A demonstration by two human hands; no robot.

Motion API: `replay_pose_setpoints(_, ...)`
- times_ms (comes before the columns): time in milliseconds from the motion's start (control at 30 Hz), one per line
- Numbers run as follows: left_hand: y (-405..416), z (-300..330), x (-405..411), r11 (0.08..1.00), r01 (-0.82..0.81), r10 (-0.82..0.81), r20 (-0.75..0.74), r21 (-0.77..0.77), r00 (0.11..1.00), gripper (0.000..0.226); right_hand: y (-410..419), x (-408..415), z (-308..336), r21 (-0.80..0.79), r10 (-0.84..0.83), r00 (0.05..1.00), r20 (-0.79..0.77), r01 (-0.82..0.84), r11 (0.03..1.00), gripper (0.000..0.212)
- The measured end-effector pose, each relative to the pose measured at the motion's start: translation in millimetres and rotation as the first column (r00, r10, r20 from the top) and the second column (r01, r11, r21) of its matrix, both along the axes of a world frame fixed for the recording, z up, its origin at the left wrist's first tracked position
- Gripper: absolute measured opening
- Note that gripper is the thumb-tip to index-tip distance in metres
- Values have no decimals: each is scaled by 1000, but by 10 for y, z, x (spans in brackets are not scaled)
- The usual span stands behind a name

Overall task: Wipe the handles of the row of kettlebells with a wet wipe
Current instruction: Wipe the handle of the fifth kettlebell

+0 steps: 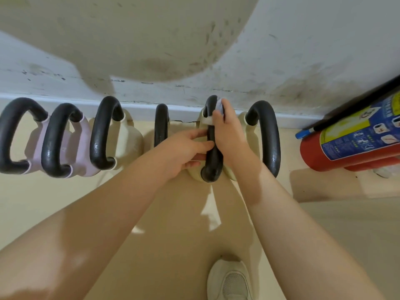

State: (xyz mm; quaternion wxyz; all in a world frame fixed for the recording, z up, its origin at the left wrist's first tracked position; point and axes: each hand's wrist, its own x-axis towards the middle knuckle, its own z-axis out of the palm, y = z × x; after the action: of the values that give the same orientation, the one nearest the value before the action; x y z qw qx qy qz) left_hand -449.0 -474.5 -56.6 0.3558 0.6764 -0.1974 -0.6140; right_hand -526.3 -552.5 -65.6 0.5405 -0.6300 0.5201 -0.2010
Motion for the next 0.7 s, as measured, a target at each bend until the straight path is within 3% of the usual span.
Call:
replay_pose_setpoints(167, -82, 17, -25, 997, 75, -73, 80, -32, 994, 30, -160, -82, -120, -146, 233, 972, 23, -227, 963, 16)
replay_pose_setpoints(300, -202, 40, -70, 993, 108, -101, 165, -37, 981, 14, -323, -84, -195, 0, 282, 952, 123, -284, 959, 26)
replay_pose_setpoints(400, -182, 40, -9, 988, 151, -143, 188, -28, 972, 13, -374, 30, -174, 222, 114, 978, 176, -152, 963, 28)
replay_pose_setpoints(500, -93, 0, 39, 983, 182, -173, 184, -33, 967, 17, -393, 143, -143, 506, -125, 987, 100, 58, 861, 35)
replay_pose_setpoints(567, -31, -41, 28, 978, 202, -188, 185, -56, 965, 23, -442, 176, -117, 449, -60, 997, 53, 29, 893, 24)
replay_pose_setpoints(633, 4, -67, 13, 980, 179, -164, 159, -82, 973, 25, -466, 178, -100, 312, 27, 994, 109, -60, 948, 19)
replay_pose_setpoints(700, -11, -88, -3, 985, 143, -130, 138, -93, 982, 27, -441, 149, -127, 375, -28, 984, 177, -41, 926, 28)
